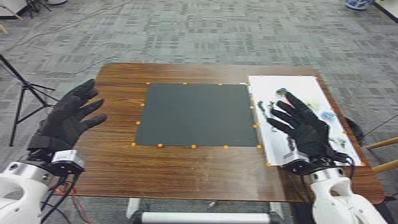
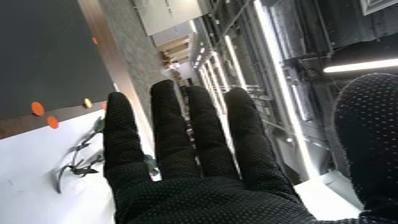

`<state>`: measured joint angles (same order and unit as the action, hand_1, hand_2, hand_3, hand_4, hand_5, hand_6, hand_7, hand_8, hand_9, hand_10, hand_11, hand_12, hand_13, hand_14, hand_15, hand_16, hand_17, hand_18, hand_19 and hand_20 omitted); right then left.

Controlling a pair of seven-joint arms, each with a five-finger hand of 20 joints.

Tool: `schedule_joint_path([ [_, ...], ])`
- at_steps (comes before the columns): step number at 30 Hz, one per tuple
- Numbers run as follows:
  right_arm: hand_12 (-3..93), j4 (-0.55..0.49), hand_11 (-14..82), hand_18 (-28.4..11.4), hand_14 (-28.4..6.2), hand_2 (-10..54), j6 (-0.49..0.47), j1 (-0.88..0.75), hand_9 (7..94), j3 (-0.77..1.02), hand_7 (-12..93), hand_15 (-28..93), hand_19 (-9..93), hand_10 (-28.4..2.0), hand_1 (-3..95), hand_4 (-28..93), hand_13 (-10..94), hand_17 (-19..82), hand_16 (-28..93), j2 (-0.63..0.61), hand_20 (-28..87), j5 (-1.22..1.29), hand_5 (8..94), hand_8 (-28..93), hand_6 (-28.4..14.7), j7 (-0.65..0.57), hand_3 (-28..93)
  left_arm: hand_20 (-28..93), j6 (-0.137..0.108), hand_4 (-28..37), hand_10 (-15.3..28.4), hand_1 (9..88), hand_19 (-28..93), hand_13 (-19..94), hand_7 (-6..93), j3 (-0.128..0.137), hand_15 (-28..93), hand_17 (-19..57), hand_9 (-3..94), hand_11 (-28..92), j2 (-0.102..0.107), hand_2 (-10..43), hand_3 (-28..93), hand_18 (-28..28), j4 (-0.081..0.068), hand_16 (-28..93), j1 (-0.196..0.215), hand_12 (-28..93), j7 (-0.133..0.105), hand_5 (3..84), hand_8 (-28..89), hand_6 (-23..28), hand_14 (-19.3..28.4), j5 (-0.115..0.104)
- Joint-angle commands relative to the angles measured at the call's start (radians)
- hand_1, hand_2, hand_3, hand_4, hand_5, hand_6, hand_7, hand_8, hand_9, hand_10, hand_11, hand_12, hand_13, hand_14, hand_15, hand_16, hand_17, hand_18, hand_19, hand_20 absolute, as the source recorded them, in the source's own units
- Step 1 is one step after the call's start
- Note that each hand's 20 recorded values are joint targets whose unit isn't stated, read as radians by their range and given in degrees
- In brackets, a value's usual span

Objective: Arrange flowers

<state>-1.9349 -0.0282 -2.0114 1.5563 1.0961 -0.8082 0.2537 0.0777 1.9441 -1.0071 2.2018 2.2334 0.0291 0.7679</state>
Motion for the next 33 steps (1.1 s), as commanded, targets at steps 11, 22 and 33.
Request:
schedule_joint_path([
  [11, 22.5, -0.017, 7.4, -22.1, -11.7, -6.2, 0.035, -0.004, 34.5, 0.013, 14, 24, 39, -11.2, 16.8, -28, 26, 8, 23, -0.018, 17, -0.057, 32.0, -8, -3.5, -0.017, 84, 8, -0.019, -28.3, 6.7, 29.2, 38, 3, 21.1, -0.008, 40, -10.8, 10.4, 17, 0.029, -9.5, 62, 19.8, -0.006, -4, -0.046, 25, -0.014, 14.6, -10, -1.0, 10.3, 0.009],
  [22, 21.0, -0.101, 21.9, -21.3, -9.5, -9.3, 0.596, 0.049, 47.5, -0.108, 22, 45, 51, -11.0, 22.7, -28, 42, 14, 18, -0.269, 20, -1.06, 41.1, -13, -3.2, -0.455, 83, 8, -0.016, -28.3, 6.7, 29.1, 38, 4, 21.1, 0.003, 40, -11.1, 10.8, 18, 0.007, -9.5, 63, 20.1, 0.0, -4, -0.01, 24, -0.005, 15.0, -10, -1.0, 10.2, 0.002],
  [33, 42.9, -0.1, 60.4, -17.8, -11.5, -9.5, 0.819, -0.067, 59.0, -0.205, 52, 78, 68, -11.6, 26.0, -28, 54, 23, 35, -0.348, 35, -1.534, 55.7, -19, 0.3, -0.789, 80, 8, -0.026, -28.3, 6.7, 28.9, 39, 4, 20.9, 0.025, 40, -11.3, 10.8, 18, -0.01, -9.5, 63, 20.7, 0.015, -4, 0.033, 24, -0.012, 14.9, -10, -1.0, 10.3, -0.004],
])
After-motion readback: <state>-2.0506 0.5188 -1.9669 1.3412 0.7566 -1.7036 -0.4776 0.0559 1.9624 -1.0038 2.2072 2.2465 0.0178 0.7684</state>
